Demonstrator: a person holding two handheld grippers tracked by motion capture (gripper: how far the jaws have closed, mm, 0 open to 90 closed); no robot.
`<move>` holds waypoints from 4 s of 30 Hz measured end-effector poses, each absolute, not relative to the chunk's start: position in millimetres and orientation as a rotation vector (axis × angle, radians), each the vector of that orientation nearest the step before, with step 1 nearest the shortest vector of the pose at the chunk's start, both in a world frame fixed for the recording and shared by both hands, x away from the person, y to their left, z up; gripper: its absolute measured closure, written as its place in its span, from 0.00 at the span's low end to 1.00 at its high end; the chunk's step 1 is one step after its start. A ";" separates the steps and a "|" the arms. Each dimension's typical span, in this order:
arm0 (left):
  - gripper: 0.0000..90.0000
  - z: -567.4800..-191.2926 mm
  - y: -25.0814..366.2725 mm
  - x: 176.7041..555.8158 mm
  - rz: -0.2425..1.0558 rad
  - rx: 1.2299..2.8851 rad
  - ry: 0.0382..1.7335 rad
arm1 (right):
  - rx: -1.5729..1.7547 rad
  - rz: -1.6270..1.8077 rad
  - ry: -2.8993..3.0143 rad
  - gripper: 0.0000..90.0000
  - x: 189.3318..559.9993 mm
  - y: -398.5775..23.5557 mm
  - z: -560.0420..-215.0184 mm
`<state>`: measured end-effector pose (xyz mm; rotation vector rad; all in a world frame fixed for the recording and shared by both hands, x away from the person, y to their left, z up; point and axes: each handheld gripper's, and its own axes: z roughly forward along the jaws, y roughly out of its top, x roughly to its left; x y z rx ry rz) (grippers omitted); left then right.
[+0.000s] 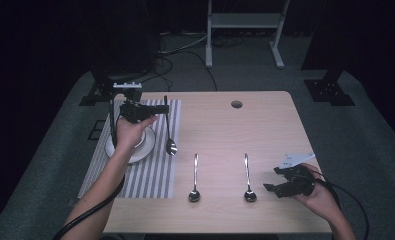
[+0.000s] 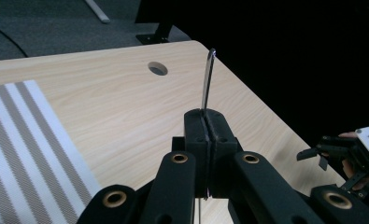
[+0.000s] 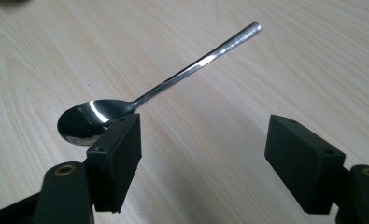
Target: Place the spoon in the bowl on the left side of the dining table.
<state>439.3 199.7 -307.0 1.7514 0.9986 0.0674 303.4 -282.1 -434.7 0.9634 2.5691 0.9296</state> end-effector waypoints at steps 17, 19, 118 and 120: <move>0.99 -302.1 243.7 445.8 0.142 1.686 1.106 | 0.973 0.933 2.575 0.29 303.9 -281.4 -437.3; 0.99 -303.0 247.7 446.1 0.149 1.677 1.120 | 0.971 0.926 2.577 0.29 303.7 -280.8 -437.5; 0.91 -394.2 370.7 447.7 0.279 1.442 1.554 | 0.996 0.938 2.565 0.29 301.1 -285.7 -442.6; 0.89 -397.1 373.2 446.3 0.282 1.451 1.562 | 0.996 0.936 2.565 0.29 301.0 -286.0 -442.9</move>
